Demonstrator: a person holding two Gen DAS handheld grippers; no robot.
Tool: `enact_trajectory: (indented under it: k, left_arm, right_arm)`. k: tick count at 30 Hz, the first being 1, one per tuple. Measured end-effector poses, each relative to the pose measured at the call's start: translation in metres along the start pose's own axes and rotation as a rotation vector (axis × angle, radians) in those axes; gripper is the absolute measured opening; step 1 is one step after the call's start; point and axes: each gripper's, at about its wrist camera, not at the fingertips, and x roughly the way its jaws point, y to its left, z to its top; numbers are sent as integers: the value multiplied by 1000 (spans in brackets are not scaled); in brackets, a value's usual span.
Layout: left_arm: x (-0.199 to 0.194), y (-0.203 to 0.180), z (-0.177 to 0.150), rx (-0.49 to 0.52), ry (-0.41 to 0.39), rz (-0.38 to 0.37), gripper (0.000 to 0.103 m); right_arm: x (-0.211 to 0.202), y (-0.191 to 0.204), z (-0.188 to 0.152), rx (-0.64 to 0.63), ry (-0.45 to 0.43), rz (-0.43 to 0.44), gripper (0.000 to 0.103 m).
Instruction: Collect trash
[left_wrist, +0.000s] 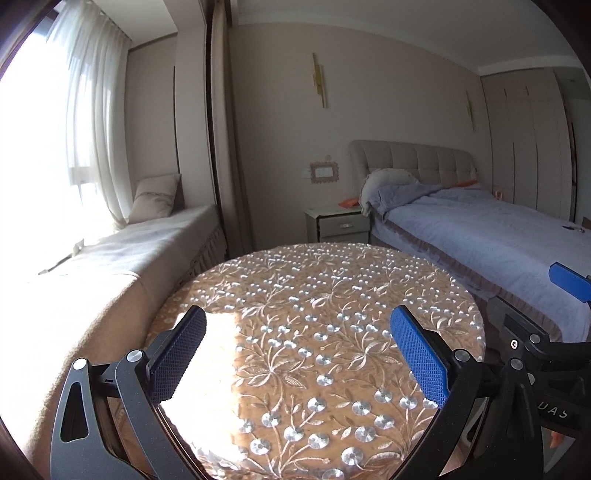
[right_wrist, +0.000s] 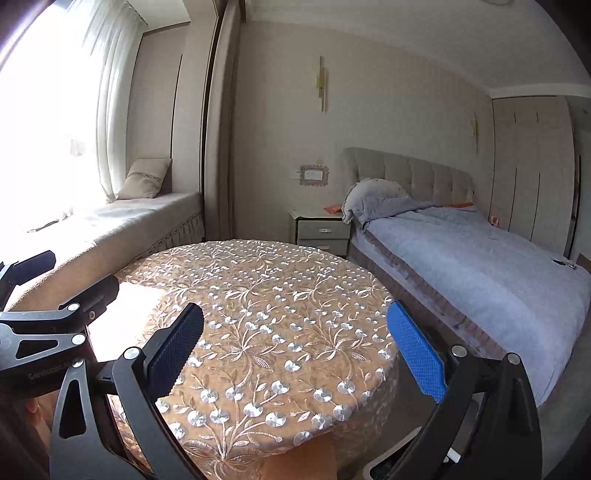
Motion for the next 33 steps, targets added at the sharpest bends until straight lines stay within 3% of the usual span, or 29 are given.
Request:
enact_trajectory:
  k: [33]
  left_arm:
    - [-8, -6, 4, 1, 9, 6, 98]
  right_arm:
    - [-4, -8, -2, 20, 6, 13, 99]
